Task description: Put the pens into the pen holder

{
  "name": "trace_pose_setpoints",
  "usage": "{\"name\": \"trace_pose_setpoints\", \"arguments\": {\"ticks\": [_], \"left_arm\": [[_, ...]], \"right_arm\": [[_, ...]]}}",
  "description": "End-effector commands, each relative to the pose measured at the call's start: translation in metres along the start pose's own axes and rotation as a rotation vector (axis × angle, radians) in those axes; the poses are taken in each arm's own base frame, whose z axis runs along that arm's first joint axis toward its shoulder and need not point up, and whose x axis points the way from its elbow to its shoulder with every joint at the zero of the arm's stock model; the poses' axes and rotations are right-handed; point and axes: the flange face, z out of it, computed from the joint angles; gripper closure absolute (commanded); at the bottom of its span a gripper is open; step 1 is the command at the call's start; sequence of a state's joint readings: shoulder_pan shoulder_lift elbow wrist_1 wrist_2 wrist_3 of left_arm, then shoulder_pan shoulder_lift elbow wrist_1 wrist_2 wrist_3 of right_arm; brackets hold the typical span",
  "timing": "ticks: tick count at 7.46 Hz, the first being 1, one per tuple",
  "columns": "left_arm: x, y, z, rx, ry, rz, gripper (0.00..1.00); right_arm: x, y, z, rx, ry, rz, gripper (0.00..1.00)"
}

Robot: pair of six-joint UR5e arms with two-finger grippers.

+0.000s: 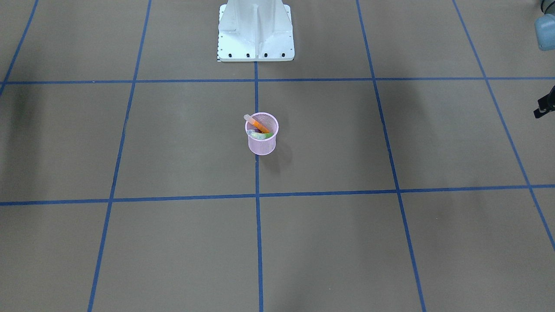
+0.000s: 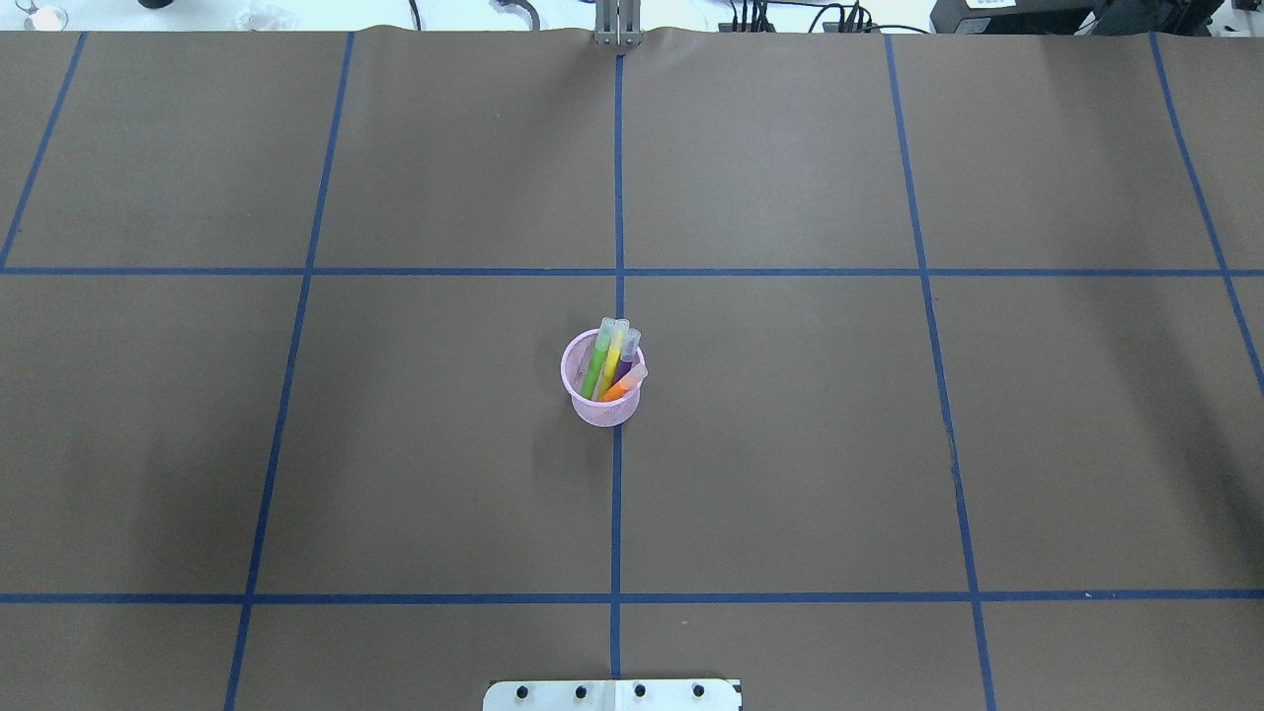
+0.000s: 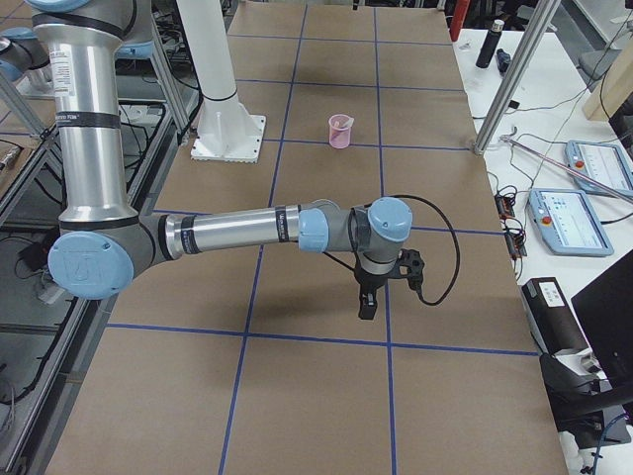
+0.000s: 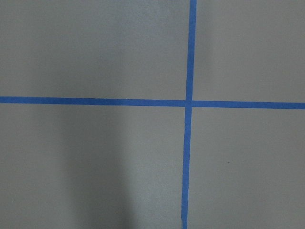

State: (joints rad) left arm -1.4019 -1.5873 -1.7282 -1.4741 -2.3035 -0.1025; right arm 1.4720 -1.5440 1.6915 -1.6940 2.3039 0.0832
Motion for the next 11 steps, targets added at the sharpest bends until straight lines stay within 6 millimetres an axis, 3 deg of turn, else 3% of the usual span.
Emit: {"name": "trace_pose_setpoints", "arguments": {"ticks": [1,4,6,11], "left_arm": [[-0.006,-0.007,0.005,-0.019,0.082,-0.028,0.01],[-0.006,-0.01,0.01,-0.032,0.134,-0.033,0.01],[0.001,-0.007,-0.001,-0.002,0.125,-0.011,0.01],[-0.004,-0.009,0.001,-0.001,0.099,-0.022,0.01]], "right_arm": [[-0.004,-0.002,-0.005,0.009,-0.005,-0.007,0.01],[-0.005,-0.004,-0.003,0.003,-0.022,-0.012,0.01],[-0.002,0.015,0.006,-0.021,-0.097,0.006,0.01],[0.006,0.013,0.006,-0.012,-0.004,0.013,0.01]]}}
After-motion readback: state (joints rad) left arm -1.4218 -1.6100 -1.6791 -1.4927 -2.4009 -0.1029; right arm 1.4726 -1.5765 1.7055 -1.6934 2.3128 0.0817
